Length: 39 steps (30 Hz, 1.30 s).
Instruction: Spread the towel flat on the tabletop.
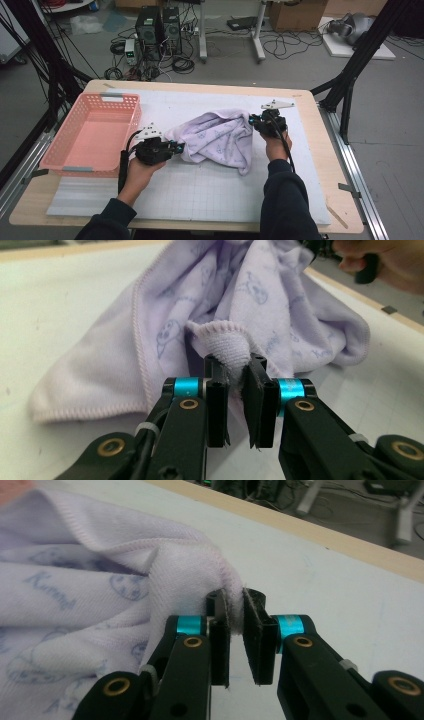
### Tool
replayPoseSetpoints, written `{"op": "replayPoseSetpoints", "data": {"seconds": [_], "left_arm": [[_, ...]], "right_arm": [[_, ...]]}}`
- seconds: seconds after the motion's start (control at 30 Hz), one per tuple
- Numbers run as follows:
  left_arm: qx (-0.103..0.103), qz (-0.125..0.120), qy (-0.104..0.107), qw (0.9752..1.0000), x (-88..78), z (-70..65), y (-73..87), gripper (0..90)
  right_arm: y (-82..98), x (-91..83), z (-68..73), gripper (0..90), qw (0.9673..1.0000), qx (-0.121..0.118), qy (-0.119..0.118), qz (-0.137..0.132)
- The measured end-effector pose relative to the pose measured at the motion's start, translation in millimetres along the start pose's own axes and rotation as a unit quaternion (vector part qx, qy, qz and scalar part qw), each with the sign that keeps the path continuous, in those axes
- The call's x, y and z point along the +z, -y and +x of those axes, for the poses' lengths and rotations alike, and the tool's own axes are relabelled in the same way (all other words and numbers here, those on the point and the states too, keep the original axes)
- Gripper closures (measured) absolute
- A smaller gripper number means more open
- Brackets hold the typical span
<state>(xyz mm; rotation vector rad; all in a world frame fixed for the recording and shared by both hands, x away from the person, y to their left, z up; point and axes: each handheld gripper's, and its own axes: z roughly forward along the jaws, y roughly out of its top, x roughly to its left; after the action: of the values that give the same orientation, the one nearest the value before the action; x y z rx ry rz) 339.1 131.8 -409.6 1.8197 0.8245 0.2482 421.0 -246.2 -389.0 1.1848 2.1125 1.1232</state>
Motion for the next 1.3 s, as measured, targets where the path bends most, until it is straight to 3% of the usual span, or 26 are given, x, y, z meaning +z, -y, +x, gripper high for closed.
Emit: {"op": "replayPoseSetpoints", "data": {"seconds": [0.13,0.2,0.43,0.6,0.67,0.77,0.8,0.83,0.87,0.9,0.93,1.13,1.23,1.3], "left_arm": [[0.012,0.005,-0.012,0.9999,22.4,-3.8,-8.3,80.7],[0.004,-0.004,-0.01,0.9999,27.5,-4.2,-11.7,80.7],[-0.005,-0.005,-0.011,0.9999,32.1,-2.7,-14.1,80.7],[-0.002,-0.004,-0.013,0.9999,31.5,-3.9,-14.3,80.6],[-0.001,-0.004,-0.013,0.9999,30.9,-4.4,-14.0,80.5],[-0.001,-0.004,-0.012,0.9999,29.0,-4.6,-14.0,80.5],[0.001,-0.003,-0.011,0.9999,27.9,-4.5,-14.2,80.5],[0.001,-0.002,-0.009,1.0,26.4,-4.9,-14.4,80.5],[0.006,0.0,-0.008,1.0,23.9,-5.2,-14.5,80.5],[0.009,0.0,-0.007,0.9999,20.9,-6.0,-14.5,80.5],[0.011,0.0,-0.008,0.9999,17.3,-6.5,-14.4,80.5],[0.013,-0.015,-0.012,0.9997,-4.2,-4.4,-22.2,80.5],[0.008,-0.016,-0.014,0.9997,-7.2,0.2,-23.4,80.6],[0.003,-0.019,-0.031,0.9993,-5.4,3.6,-23.7,81.6]], "right_arm": [[6.3,9.4,-3.6,80.0,0.9996,0.019,0.016,0.016],[8.5,7.4,-2.8,74.7,0.9997,0.013,0.016,0.016],[19.7,-26.8,-3.0,55.2,0.9997,-0.001,-0.015,-0.02],[35.8,-49.6,22.7,44.9,0.9966,-0.05,-0.058,-0.032],[44.5,-52.0,35.9,38.4,0.9952,-0.057,-0.077,-0.02],[60.6,-47.7,57.2,35.9,0.9915,-0.096,-0.088,0.011],[66.0,-44.1,63.2,38.5,0.9899,-0.108,-0.087,0.029],[70.9,-40.7,67.2,48.4,0.9883,-0.114,-0.09,0.046],[74.5,-38.8,69.5,69.2,0.9869,-0.118,-0.089,0.064],[76.7,-39.8,70.2,79.0,0.9858,-0.123,-0.092,0.069],[77.0,-42.5,69.1,83.4,0.9864,-0.115,-0.098,0.063],[72.4,-66.6,52.4,85.3,0.9848,-0.082,-0.149,0.038],[68.0,-81.0,40.5,85.3,0.9875,-0.067,-0.142,0.01],[63.0,-85.6,31.1,85.4,0.9908,-0.064,-0.119,0.001]]}}
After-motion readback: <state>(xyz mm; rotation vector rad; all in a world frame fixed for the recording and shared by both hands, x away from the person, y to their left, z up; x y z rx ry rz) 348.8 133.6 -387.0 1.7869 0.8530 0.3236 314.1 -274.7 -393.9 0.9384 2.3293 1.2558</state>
